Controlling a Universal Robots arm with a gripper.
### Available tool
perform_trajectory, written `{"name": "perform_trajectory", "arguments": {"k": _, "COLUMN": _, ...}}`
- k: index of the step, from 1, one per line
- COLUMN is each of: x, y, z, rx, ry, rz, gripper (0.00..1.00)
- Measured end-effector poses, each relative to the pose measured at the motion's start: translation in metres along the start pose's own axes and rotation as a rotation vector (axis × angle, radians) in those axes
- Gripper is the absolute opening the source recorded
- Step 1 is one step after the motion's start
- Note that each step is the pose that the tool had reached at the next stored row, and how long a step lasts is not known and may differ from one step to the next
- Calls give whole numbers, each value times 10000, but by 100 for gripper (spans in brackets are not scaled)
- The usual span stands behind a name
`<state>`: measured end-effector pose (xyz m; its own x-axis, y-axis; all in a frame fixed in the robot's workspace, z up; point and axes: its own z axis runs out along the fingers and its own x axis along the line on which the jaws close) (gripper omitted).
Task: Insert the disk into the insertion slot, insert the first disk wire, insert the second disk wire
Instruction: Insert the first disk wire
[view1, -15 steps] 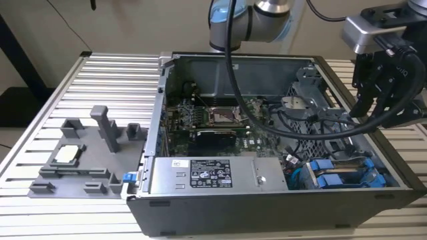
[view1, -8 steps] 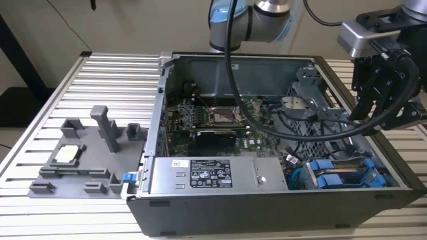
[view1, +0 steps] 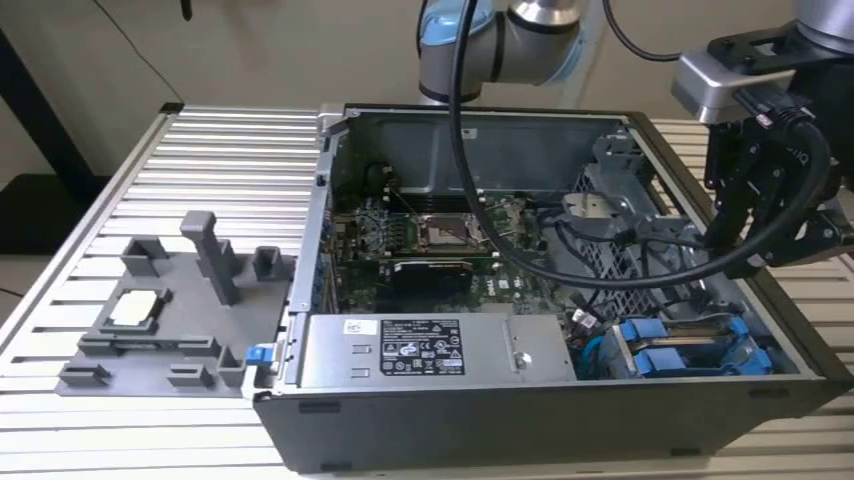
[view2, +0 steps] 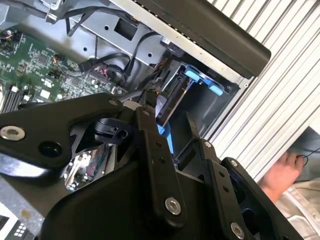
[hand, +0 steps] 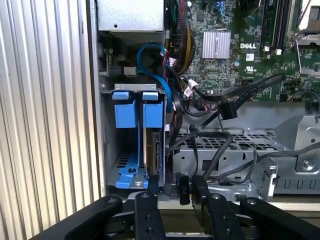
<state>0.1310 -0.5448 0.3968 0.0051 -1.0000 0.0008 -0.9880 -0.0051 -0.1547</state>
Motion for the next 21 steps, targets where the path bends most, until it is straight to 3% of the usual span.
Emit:
{"name": "perform_trajectory", "arguments": {"k": 7, "x": -1, "y": 0, "z": 3, "rx": 0, "ry": 0, "rz": 1, "gripper": 38}}
{"name": "perform_trajectory", "arguments": {"k": 11, "x": -1, "y": 1, "z": 5, "rx": 0, "ry": 0, "rz": 1, "gripper": 19}}
{"name": "perform_trajectory", "arguments": {"k": 21, "x": -1, "y": 1, "z": 10, "rx": 0, "ry": 0, "rz": 1, "gripper": 19}}
